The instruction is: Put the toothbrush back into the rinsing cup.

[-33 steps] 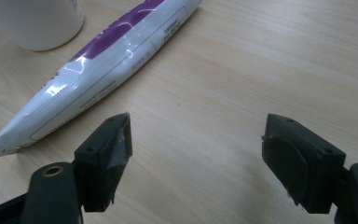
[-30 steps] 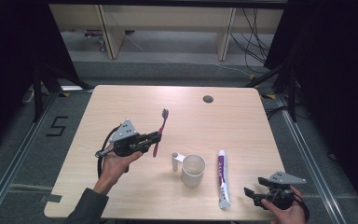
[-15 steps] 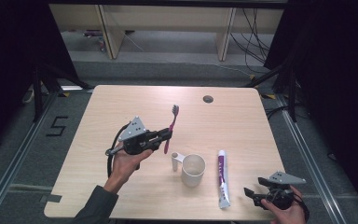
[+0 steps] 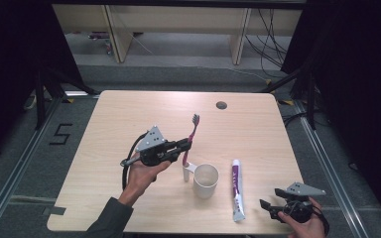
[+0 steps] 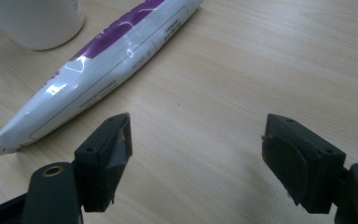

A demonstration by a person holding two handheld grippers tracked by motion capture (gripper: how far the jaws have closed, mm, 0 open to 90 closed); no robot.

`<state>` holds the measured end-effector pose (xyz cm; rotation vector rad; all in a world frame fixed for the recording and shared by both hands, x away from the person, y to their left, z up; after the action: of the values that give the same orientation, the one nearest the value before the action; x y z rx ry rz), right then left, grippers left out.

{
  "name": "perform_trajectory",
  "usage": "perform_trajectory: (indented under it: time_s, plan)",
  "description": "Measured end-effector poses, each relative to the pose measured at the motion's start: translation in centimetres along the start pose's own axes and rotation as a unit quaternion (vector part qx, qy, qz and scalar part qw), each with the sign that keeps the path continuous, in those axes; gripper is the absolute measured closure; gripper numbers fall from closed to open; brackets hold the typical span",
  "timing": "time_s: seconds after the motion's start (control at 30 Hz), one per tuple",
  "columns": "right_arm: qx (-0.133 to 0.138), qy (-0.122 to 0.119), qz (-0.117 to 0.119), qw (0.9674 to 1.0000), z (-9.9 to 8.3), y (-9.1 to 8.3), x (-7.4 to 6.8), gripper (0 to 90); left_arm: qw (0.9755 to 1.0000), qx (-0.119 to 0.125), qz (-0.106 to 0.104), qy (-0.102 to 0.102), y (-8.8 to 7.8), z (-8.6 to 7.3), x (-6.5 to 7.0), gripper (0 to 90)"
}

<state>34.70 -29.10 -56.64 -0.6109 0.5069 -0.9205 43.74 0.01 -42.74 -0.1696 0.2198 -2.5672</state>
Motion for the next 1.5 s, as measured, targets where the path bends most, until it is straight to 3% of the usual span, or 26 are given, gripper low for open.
perform_trajectory:
  time_s: [0.5,0.7,0.73,0.87,1.03,1.1,1.17,1.2,1.23,1.33,1.4,1.5]
  plan:
    - [0.001,-0.002,0.0,1.0,0.0,0.0,0.0,25.3,0.9999,-0.009,-0.005,-0.007,0.6,-1.7,0.1,82.7]
    - [0.001,-0.003,0.002,1.0,0.0,0.0,0.0,25.3,0.9997,-0.021,-0.008,0.0,0.7,-2.6,0.4,82.5]
    - [-0.003,0.014,0.001,0.9999,-0.1,-0.1,-0.3,25.3,0.9997,-0.023,-0.006,0.0,0.6,-2.8,0.3,82.5]
    - [-0.002,0.007,0.003,1.0,-0.1,0.0,-0.3,25.3,0.9996,-0.027,-0.007,-0.003,0.4,-3.4,0.2,82.4]
    - [-0.01,0.019,0.007,0.9997,-0.3,-0.1,-0.5,25.4,0.999,-0.043,-0.006,-0.002,0.0,-4.6,0.2,82.2]
    - [0.0,-0.006,0.003,1.0,0.0,0.0,-0.1,25.5,0.9986,-0.053,-0.004,0.001,0.0,-5.1,0.2,82.1]
    - [0.004,-0.008,0.001,1.0,0.1,0.1,-0.1,25.5,0.9983,-0.058,-0.005,0.0,0.0,-5.6,0.3,82.0]
    - [-0.004,0.009,0.004,0.9999,-0.1,0.0,-0.4,25.5,0.9983,-0.058,-0.007,-0.001,0.0,-5.9,0.4,81.7]
    - [-0.004,0.01,0.002,0.9999,-0.1,0.0,-0.3,25.5,0.9978,-0.066,-0.006,0.003,0.1,-6.2,0.5,81.6]
    - [0.004,-0.008,0.002,1.0,0.1,0.1,-0.1,25.5,0.9977,-0.067,-0.009,0.001,0.2,-6.4,0.5,81.2]
    - [-0.004,0.008,0.004,0.9999,-0.1,0.1,-0.4,25.5,0.9975,-0.071,-0.007,0.004,0.2,-6.5,0.5,80.8]
    - [-0.003,0.007,0.004,1.0,-0.1,0.1,-0.3,25.6,0.997,-0.076,-0.007,0.005,0.2,-6.6,0.6,79.4]
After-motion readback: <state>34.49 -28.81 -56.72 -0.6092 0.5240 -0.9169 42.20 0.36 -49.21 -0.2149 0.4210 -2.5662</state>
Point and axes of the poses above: each handheld gripper's, and its own axes: y roughly forward along the jaws, z roughly out of its top, x roughly to its right, the point moved 10 cm from there along y, roughly forward along the jaws, and after that the axes turned 2 degrees about y, right-handed, at the moved point
